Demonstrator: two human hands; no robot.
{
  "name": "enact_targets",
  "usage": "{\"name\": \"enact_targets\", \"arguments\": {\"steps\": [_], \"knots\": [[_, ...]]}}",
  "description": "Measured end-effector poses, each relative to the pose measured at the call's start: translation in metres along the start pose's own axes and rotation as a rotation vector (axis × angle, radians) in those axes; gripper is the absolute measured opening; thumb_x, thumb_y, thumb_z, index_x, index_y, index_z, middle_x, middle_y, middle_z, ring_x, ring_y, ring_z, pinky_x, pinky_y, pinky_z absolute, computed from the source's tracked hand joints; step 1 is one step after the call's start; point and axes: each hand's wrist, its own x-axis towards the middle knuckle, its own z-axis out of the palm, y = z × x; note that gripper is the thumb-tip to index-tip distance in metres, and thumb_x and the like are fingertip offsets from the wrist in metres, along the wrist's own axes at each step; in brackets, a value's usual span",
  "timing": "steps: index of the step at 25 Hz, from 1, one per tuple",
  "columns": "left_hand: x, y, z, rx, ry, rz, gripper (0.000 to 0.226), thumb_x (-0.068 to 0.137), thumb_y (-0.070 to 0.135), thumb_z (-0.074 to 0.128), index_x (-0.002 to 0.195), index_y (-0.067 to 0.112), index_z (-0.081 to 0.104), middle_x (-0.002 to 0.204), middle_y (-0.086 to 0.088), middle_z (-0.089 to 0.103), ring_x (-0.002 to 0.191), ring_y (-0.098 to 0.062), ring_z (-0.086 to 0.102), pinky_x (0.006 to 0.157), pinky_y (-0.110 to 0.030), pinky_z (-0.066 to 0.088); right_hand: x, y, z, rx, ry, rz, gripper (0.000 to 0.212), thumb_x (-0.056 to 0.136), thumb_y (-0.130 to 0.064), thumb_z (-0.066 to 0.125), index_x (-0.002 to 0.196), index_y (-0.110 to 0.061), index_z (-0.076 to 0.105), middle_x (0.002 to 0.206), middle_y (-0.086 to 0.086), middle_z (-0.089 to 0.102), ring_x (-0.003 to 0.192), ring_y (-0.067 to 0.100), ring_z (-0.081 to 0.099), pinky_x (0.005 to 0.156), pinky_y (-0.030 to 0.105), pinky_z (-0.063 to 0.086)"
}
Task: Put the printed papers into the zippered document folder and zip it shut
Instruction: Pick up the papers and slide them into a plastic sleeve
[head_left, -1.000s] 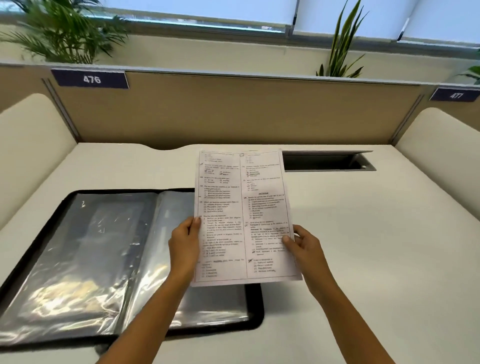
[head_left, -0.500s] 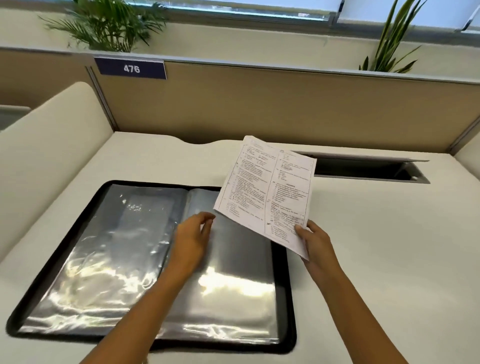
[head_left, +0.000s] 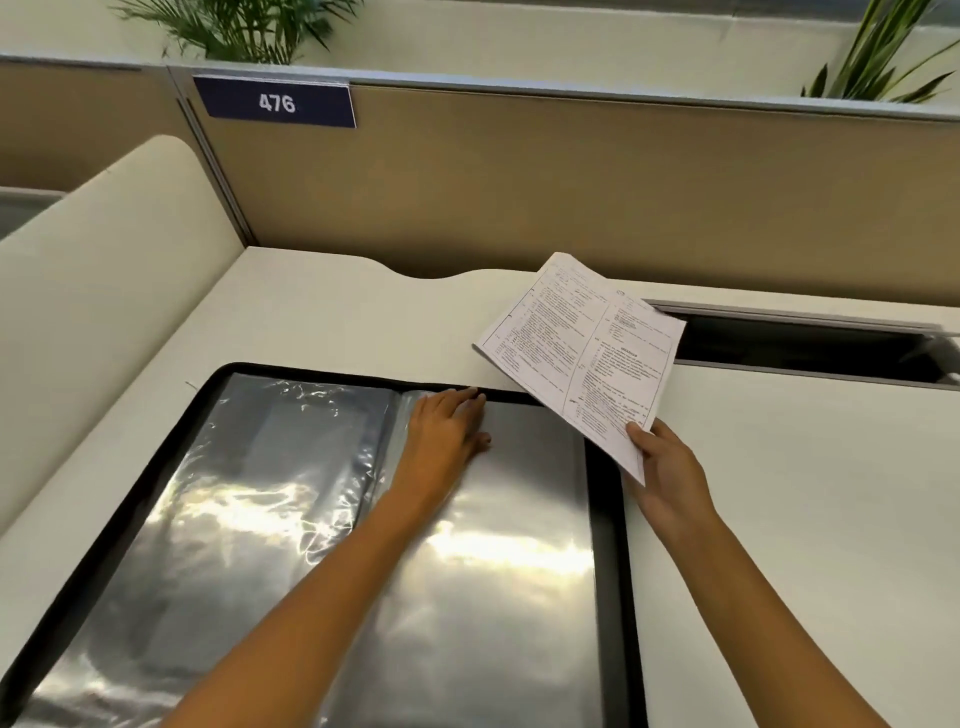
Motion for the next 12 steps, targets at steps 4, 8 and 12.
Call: {"name": "enact_targets", "arguments": {"steps": [4, 8, 12], "knots": [[0.01, -0.011, 0.013, 0.17, -0.025, 0.096, 0.037, 0.064, 0.022, 0.082, 0.098, 0.014, 0.071, 0.12, -0.008, 0.064, 0.105, -0.033, 0.058, 0.097, -0.051, 0.036, 0.021, -0.002, 0.005, 0.015, -0.01, 0.011, 0.025, 0.095, -0.005, 0.048, 0.113, -0.016, 0.061, 0.12, 0.006, 0.067, 0.107, 0.018, 0.064, 0.082, 0.026, 0.055], [0.017, -0.013, 0.01, 0.164, 0.063, 0.111, 0.014, 0.067, 0.029, 0.074, 0.079, 0.021, 0.071, 0.11, 0.002, 0.067, 0.101, -0.023, 0.057, 0.094, -0.043, 0.031, 0.03, 0.0, 0.008, 0.006, -0.007, -0.001, 0.025, 0.095, -0.006, 0.049, 0.114, -0.016, 0.062, 0.119, 0.007, 0.068, 0.11, 0.021, 0.064, 0.086, 0.028, 0.055], [0.027, -0.015, 0.004, 0.194, -0.031, 0.147, 0.01, 0.073, 0.03, 0.066, 0.078, 0.021, 0.065, 0.09, 0.005, 0.064, 0.09, -0.021, 0.057, 0.079, -0.03, 0.017, 0.028, 0.001, 0.009, 0.054, -0.011, 0.023, 0.026, 0.094, -0.007, 0.05, 0.116, -0.016, 0.061, 0.11, 0.004, 0.072, 0.099, 0.016, 0.068, 0.072, 0.022, 0.059]]}}
